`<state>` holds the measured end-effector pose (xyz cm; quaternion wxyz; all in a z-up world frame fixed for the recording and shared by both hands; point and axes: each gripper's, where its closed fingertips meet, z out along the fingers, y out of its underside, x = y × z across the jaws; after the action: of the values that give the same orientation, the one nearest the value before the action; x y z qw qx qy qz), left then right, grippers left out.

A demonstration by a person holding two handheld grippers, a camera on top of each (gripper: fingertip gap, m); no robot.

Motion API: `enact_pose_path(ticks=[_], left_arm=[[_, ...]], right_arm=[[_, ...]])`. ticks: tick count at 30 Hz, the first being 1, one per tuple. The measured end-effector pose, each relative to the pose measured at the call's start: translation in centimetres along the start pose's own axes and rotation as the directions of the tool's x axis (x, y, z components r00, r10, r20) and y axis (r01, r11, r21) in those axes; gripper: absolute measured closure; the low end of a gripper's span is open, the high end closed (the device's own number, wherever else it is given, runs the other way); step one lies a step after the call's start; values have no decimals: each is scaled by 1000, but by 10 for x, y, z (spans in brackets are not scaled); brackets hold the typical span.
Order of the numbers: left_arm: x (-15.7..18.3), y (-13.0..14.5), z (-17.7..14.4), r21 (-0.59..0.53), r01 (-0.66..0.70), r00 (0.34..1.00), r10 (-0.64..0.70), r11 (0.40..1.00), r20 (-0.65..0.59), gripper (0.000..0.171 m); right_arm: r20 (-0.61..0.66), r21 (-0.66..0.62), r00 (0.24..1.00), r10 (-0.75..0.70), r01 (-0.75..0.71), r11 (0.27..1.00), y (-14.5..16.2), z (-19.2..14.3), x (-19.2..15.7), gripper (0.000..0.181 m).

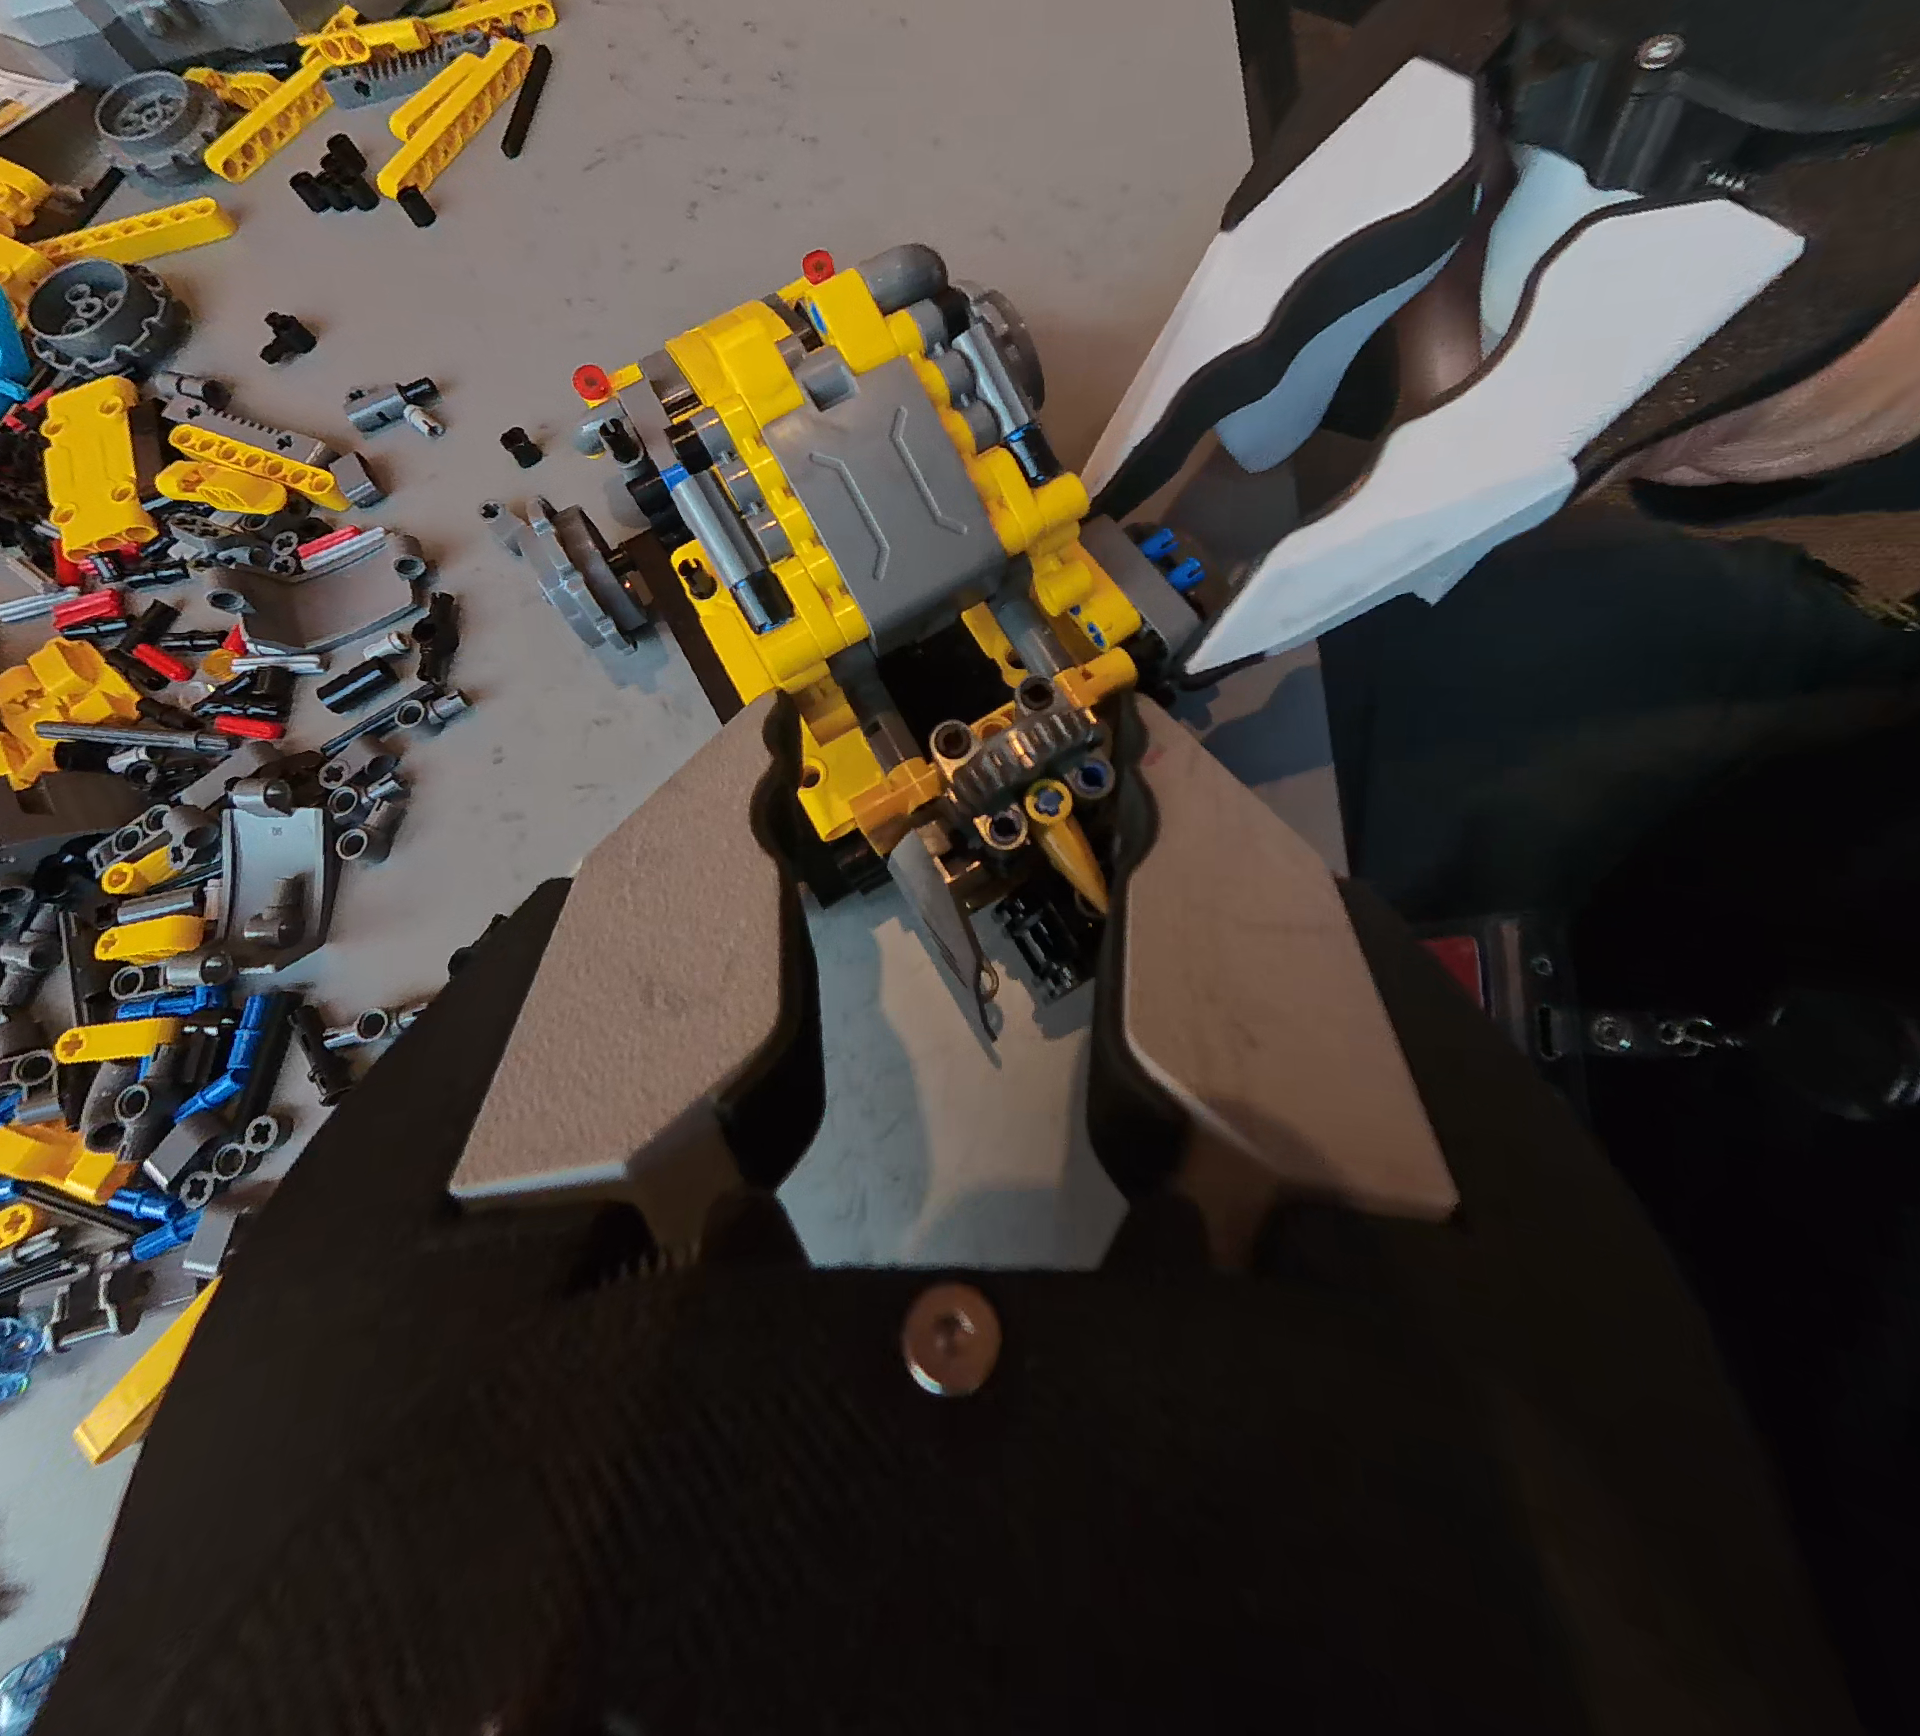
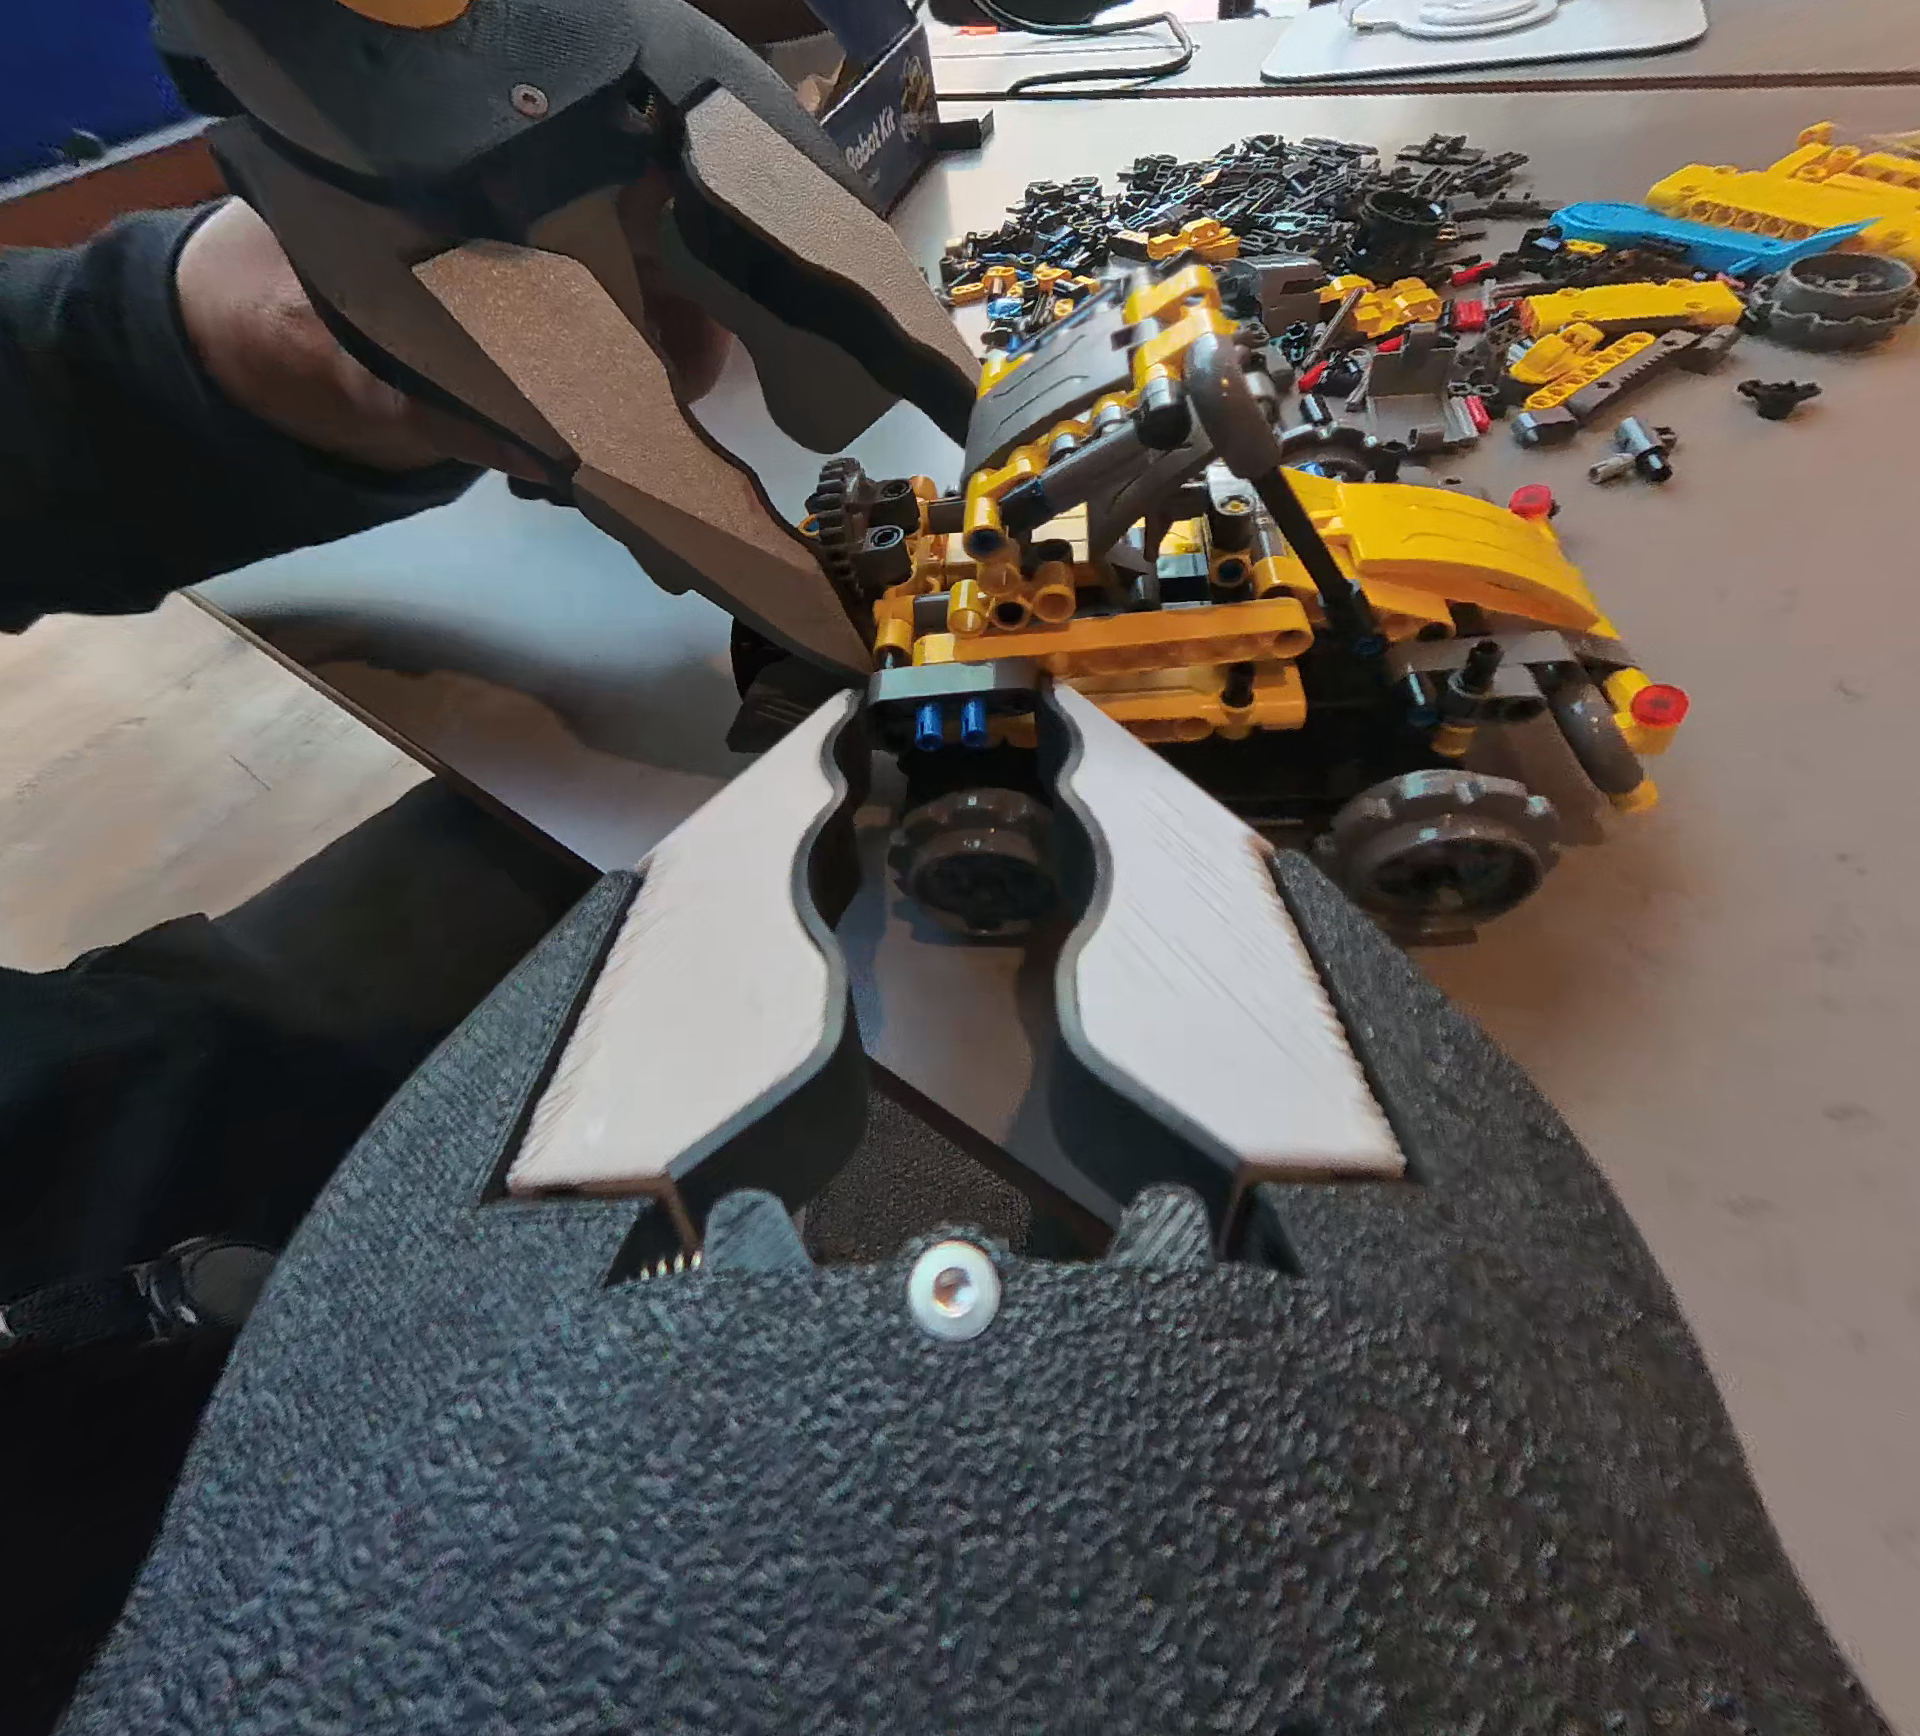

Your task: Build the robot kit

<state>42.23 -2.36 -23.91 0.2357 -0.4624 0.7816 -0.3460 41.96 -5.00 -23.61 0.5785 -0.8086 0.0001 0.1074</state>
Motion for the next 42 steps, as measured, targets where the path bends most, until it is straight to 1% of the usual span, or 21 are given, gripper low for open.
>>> enact_pose_path(ticks=[4, 6, 10, 13, 16, 19, 22, 25, 27, 31, 32, 33, 35, 36, 37, 38, 42], left_arm=[[-1, 1, 0, -24, -6, 1000, 7, 1000, 16, 114], [-2, 1, 2, -37, -6, 999, 7, 999, 45, 113], [-2, -1, 3, -46, 3, 999, -1, 999, 38, 114], [-2, 0, 4, -37, 25, 999, -24, 999, 43, 113], [-2, 0, 4, -48, 40, 997, -37, 998, 74, 114], [-3, 0, 4, -52, 42, 997, -38, 998, 71, 114], [-6, -2, 4, -45, 44, 997, -41, 998, 70, 113], [-7, 0, 0, -43, 67, 995, -63, 997, 81, 113], [-6, 3, -5, -48, 89, 994, -85, 995, 74, 114], [-6, 2, -25, -13, 181, 983, -180, 983, 37, 121], [-7, 4, -28, -16, 199, 979, -199, 980, 36, 115], [-9, 6, -29, -18, 203, 979, -203, 979, 33, 113], [-5, 12, -25, -56, 220, 975, -221, 974, -11, 112], [-2, 15, -21, -81, 227, 972, -230, 971, -37, 113], [-1, 15, -18, -82, 224, 973, -228, 971, -46, 116], [-3, 15, -17, -77, 216, 975, -219, 973, -35, 119], [-4, 14, -15, -99, 207, 977, -211, 973, -30, 120]], right_arm=[[-59, -28, 996, -60, 58, 998, 0, 2, 1, 150], [-72, -21, 996, -44, 43, 999, -1, 3, 2, 150], [-91, -26, 994, -67, 64, 998, -2, 1, 5, 150], [-106, -54, 991, -82, 77, 996, -1, 1, 6, 150], [-126, -85, 985, -116, 105, 991, -2, 2, 7, 150], [-124, -98, 984, -127, 115, 989, -2, 3, 8, 150], [-87, -78, 994, -71, 65, 995, -2, 3, 11, 150], [-93, -81, 991, -98, 90, 993, -3, 6, 9, 150], [-79, -77, 992, -98, 92, 993, -3, 7, 5, 150], [-89, -81, 991, -104, 97, 992, -5, 10, 8, 149], [-86, -83, 991, -107, 100, 992, -6, 11, 7, 149], [-83, -84, 991, -109, 102, 991, -6, 12, 7, 149], [-79, -84, 991, -105, 99, 992, -6, 13, 5, 150], [-79, -84, 992, -103, 96, 992, -6, 13, 5, 150], [-81, -85, 992, -101, 94, 992, -6, 13, 5, 148], [-83, -85, 992, -100, 93, 992, -6, 13, 6, 150], [-80, -84, 994, -79, 72, 994, -5, 12, 8, 150]])
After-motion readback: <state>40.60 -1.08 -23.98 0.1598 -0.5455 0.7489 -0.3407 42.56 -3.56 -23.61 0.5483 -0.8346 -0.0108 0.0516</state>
